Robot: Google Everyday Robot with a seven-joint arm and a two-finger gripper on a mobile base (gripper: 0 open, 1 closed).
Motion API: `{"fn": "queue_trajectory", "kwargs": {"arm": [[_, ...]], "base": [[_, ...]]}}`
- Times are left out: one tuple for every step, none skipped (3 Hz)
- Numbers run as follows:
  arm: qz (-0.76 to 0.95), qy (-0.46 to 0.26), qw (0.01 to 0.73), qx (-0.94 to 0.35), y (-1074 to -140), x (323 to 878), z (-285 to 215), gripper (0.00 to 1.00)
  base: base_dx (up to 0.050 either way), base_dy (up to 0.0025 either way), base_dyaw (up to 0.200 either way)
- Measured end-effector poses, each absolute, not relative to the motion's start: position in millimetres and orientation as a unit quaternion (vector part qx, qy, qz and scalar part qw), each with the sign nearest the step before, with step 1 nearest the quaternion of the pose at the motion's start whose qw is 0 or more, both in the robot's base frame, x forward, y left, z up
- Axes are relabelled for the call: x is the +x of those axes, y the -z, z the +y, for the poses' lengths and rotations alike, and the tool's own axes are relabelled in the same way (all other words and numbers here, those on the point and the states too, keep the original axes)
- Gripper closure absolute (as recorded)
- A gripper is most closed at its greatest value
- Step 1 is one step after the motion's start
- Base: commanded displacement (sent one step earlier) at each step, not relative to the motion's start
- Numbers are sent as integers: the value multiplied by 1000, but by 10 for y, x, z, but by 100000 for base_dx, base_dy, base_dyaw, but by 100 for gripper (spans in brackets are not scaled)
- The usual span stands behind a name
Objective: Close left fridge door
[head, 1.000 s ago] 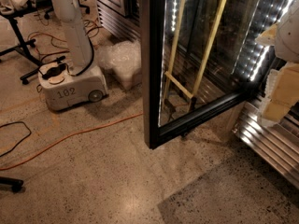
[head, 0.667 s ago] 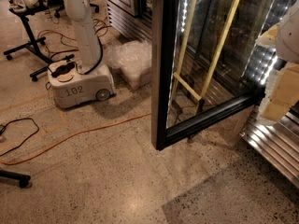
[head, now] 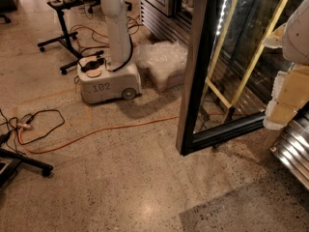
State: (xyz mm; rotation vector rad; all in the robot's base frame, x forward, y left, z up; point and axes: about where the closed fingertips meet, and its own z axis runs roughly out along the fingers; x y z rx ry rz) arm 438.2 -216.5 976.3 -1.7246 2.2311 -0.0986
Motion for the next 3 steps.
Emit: {"fn": "queue_trajectory", "kwargs": {"arm": [[763, -7, 177, -622, -9717, 4304, -1999, 0], [714, -138, 214, -653, -9353, 4024, -1602, 0], [715, -123, 215, -654, -9359, 4006, -1612, 0]], "base": [[0, 0, 0], [0, 0, 0], [0, 0, 0]]}}
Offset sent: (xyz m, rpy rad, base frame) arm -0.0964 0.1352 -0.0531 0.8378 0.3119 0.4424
